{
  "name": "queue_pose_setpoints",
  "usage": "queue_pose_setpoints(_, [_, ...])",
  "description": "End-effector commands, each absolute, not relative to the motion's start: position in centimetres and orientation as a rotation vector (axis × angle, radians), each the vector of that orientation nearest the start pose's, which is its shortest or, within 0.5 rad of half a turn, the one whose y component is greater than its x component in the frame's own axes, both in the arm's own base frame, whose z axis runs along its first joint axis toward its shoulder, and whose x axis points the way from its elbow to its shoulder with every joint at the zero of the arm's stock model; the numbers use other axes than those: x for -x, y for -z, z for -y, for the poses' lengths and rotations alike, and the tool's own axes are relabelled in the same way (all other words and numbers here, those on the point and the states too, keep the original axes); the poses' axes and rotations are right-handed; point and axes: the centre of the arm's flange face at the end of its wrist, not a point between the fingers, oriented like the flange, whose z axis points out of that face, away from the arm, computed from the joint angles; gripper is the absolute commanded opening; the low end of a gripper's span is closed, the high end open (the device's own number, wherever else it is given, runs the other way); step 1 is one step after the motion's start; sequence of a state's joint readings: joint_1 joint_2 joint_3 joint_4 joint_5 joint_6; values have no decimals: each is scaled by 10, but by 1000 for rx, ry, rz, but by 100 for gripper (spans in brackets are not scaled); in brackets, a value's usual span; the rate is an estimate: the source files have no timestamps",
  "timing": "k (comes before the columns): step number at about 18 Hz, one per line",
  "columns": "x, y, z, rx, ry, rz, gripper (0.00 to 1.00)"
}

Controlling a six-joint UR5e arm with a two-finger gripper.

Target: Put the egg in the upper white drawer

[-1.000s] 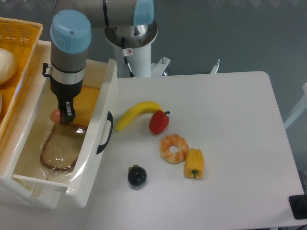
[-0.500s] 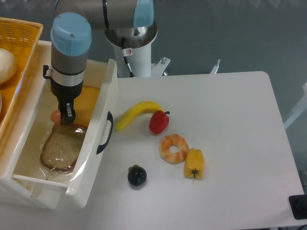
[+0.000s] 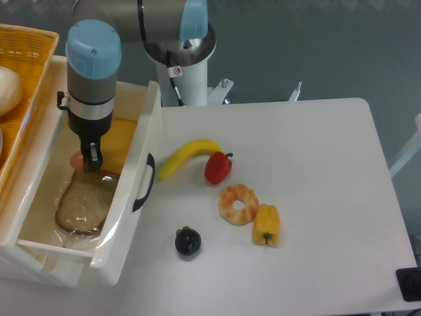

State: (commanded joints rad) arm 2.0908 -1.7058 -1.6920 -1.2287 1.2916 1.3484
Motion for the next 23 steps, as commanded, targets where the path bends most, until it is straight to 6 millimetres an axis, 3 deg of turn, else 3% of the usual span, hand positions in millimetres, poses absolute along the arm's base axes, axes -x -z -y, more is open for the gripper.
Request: queue_pose_setpoints(23, [128, -387, -555, 2626, 157, -1183, 49])
